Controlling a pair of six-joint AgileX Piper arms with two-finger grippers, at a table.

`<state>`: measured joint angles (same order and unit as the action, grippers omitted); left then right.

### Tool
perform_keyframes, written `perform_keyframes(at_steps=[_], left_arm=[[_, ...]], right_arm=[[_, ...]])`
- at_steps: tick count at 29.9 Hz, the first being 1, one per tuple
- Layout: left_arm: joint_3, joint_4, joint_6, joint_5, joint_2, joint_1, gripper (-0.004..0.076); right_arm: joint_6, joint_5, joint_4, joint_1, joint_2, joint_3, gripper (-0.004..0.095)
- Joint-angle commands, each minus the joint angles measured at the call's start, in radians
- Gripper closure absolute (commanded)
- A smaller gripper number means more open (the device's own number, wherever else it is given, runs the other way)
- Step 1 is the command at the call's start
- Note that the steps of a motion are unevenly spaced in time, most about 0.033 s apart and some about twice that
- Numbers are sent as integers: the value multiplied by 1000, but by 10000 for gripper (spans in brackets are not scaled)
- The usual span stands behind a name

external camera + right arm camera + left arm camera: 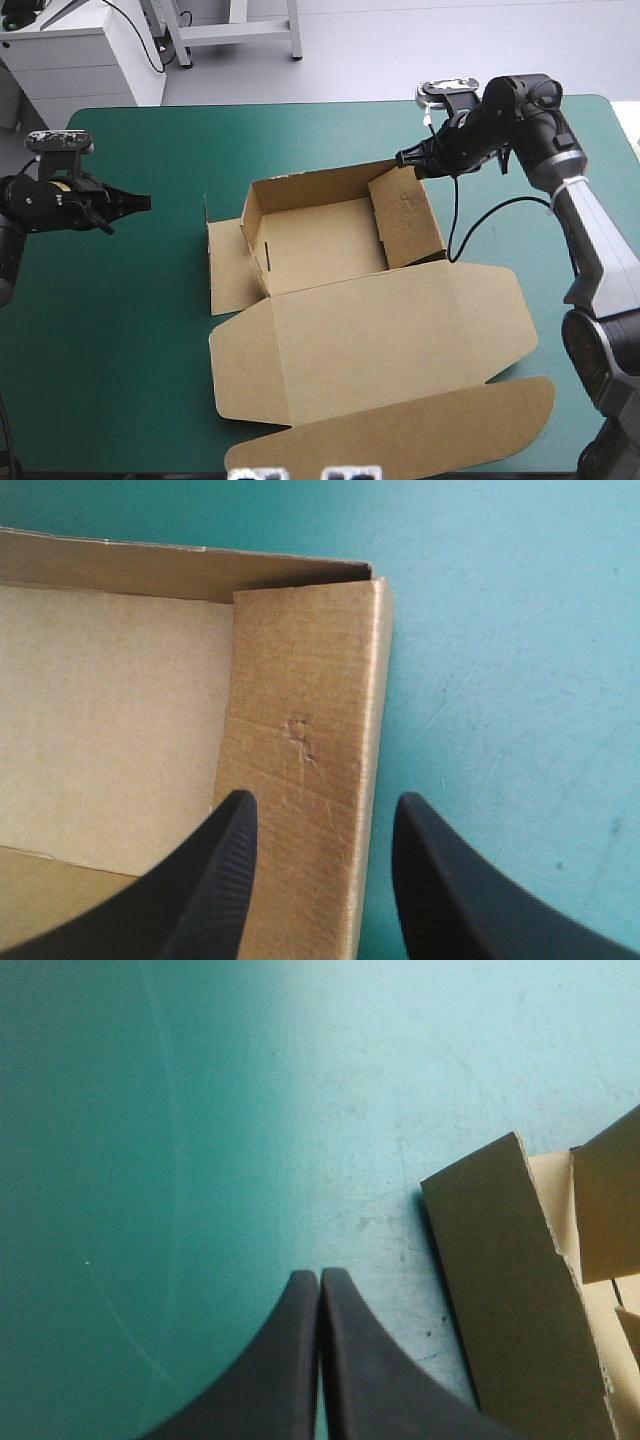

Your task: Fold the box

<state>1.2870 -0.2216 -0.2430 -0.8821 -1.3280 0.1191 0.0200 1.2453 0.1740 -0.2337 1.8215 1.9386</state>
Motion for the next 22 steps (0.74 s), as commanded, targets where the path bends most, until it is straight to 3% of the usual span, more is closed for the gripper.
perform_keyframes(at_steps=[1, 10, 17, 20, 22], left_arm=[[26, -20, 1, 41, 29, 3, 732], [26, -22, 6, 17, 29, 3, 732], [26, -22, 6, 6, 29, 3, 732], [26, -24, 8, 6, 29, 3, 732], [26, -24, 16, 10, 29, 5, 732]], right_arm=[[12, 6, -29, 3, -43, 0, 504], [16, 6, 60, 3, 105, -7, 504], [27, 6, 62, 3, 208, -7, 513], [31, 6, 62, 3, 227, -7, 606], [61, 6, 60, 3, 231, -7, 754]])
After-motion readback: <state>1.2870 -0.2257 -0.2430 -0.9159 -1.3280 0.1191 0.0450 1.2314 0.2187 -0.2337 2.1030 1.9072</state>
